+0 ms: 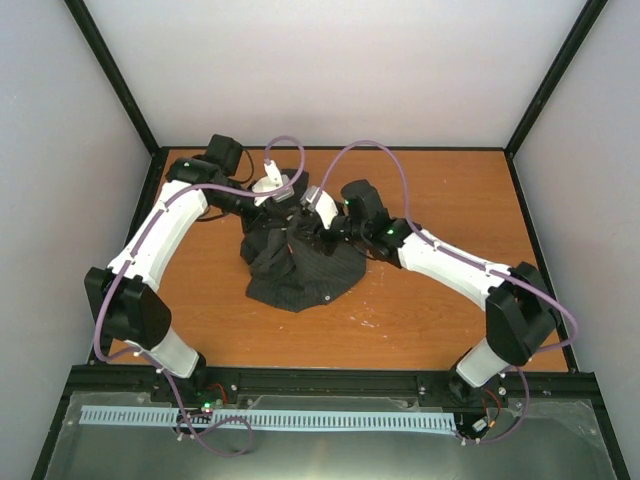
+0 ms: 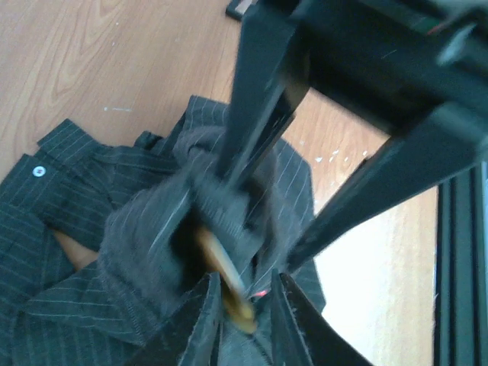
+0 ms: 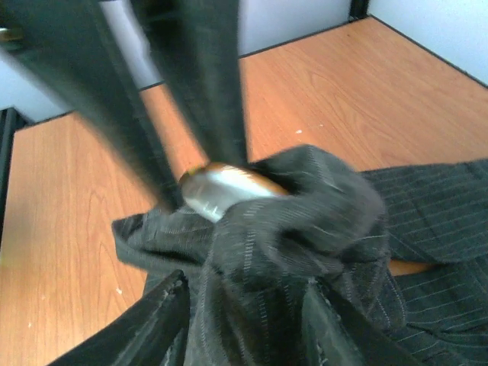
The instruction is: Remove the brooch from the garment
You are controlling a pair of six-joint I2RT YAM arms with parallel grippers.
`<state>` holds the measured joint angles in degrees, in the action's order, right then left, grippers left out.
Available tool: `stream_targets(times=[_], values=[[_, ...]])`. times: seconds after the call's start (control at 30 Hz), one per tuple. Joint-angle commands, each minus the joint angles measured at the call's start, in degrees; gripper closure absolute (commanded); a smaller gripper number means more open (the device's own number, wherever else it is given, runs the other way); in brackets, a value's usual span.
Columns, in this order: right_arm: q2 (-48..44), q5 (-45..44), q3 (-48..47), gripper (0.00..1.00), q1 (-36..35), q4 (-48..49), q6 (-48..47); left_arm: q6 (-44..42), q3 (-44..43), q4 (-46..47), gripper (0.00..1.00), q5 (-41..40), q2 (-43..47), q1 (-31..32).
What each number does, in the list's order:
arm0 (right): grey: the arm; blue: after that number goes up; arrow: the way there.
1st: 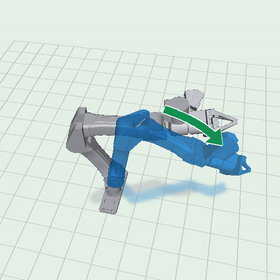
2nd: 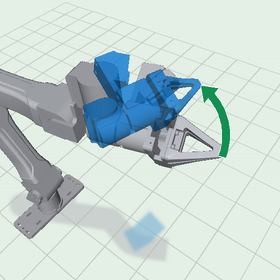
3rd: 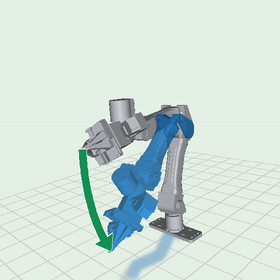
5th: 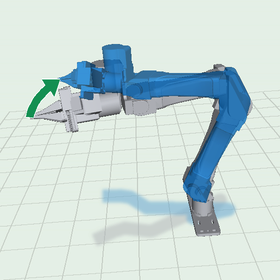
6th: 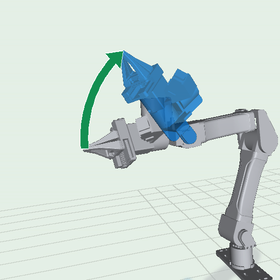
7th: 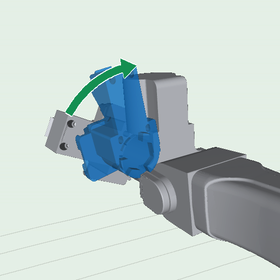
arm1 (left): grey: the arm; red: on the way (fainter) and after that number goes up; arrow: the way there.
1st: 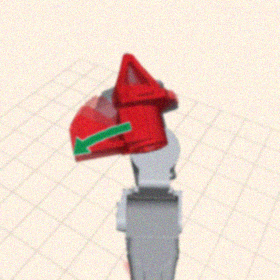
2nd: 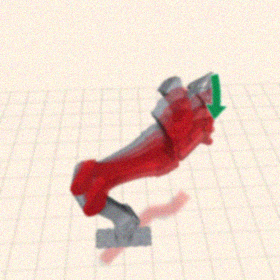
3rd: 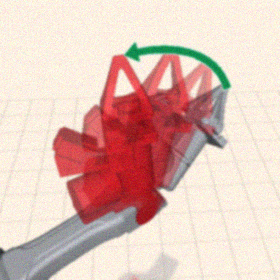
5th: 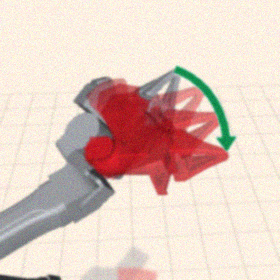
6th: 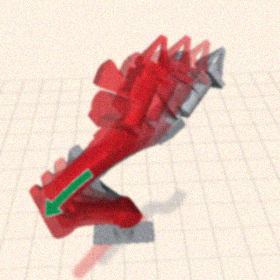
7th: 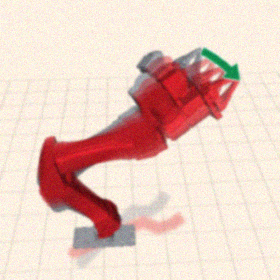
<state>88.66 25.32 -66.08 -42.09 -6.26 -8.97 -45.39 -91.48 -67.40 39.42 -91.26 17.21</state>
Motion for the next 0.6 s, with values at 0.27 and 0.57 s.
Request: stream_targets(times=[0.27, 0.57], values=[[4.63, 1.03, 6.68, 0.97, 5.43, 15.37, 18.67, 2.85, 13.64, 7.96, 0.42, 1.85, 5.24, 0.14], [3.32, 15.91, 16.56, 0.97, 10.28, 30.66, 28.47, 6.50, 31.13, 38.32, 0.18, -17.71, 11.35, 0.01]])
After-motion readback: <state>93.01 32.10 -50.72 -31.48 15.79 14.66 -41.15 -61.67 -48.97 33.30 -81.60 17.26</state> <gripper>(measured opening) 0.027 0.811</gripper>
